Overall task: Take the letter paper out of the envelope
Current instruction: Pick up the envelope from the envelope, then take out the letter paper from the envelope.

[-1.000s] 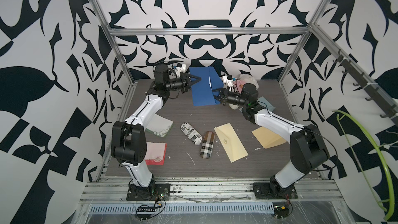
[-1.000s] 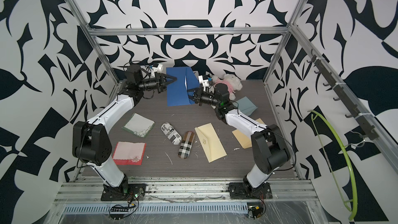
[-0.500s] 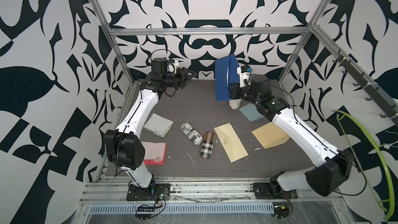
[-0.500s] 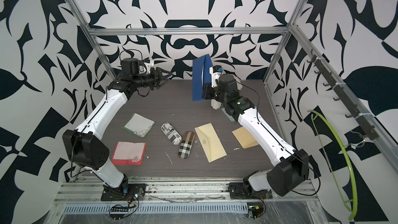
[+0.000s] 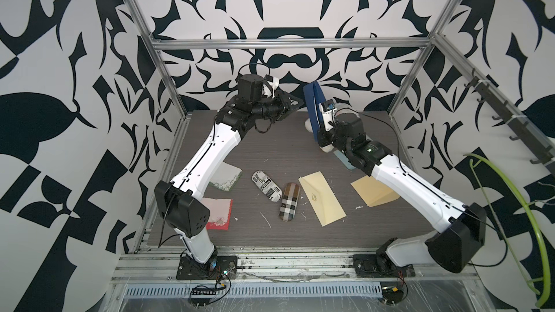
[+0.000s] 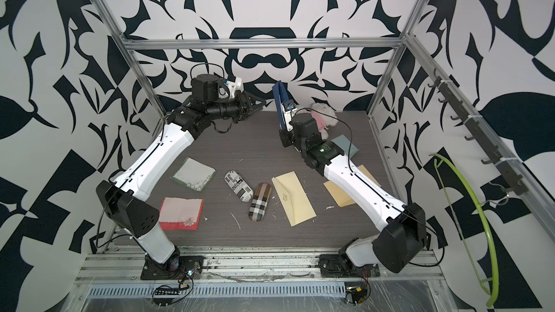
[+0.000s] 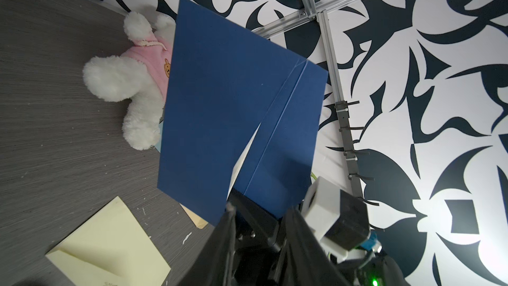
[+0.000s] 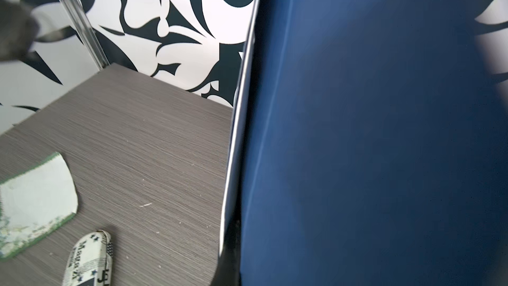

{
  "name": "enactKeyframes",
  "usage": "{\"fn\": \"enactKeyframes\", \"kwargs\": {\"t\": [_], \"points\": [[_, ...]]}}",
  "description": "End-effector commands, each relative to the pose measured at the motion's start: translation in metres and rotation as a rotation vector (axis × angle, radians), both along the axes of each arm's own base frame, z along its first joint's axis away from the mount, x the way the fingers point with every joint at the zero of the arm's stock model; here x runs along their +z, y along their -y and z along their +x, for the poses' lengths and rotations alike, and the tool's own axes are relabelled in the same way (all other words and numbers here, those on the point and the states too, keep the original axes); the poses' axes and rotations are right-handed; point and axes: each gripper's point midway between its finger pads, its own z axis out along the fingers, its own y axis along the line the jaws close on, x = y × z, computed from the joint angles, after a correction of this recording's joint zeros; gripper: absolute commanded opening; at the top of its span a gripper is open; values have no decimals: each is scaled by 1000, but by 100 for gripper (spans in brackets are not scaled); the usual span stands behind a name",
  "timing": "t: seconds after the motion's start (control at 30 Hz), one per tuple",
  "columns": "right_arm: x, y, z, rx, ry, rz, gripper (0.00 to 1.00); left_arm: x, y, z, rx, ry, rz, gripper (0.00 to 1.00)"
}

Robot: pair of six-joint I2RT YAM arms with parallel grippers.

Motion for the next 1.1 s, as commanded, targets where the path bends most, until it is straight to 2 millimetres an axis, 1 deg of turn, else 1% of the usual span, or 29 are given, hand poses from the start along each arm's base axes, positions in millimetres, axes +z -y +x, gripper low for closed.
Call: {"fn": "enactKeyframes", "kwargs": {"t": [0.0,0.07,0.17,0.3,0.4,0.57,0.7,0.77,0.83,1.07], "points": [[17,-5,1,3,77,-15,0,4,5,5,19,-2,-2,31],[11,-10,-1,21,60,-16,0,10,11,4,6,11,-13,27],[9,-19,-4,51,32,3,0,11,21,5,-15,13,-17,21],[12,-33,-11,112,-27,45,0,8,27,9,-27,18,-21,17],[12,-36,-15,116,-51,50,0,12,28,11,-28,37,-16,16],[14,-39,-24,124,-61,62,0,0,28,14,-29,32,31,11],[21,-42,-32,131,-54,70,0,-10,26,17,-16,33,70,10],[22,-43,-34,129,-54,69,0,-15,25,18,-11,36,93,7],[23,-44,-36,127,-56,72,0,-22,22,20,-1,32,123,7],[23,-49,-43,138,-60,68,0,-29,18,27,23,49,163,7]]}}
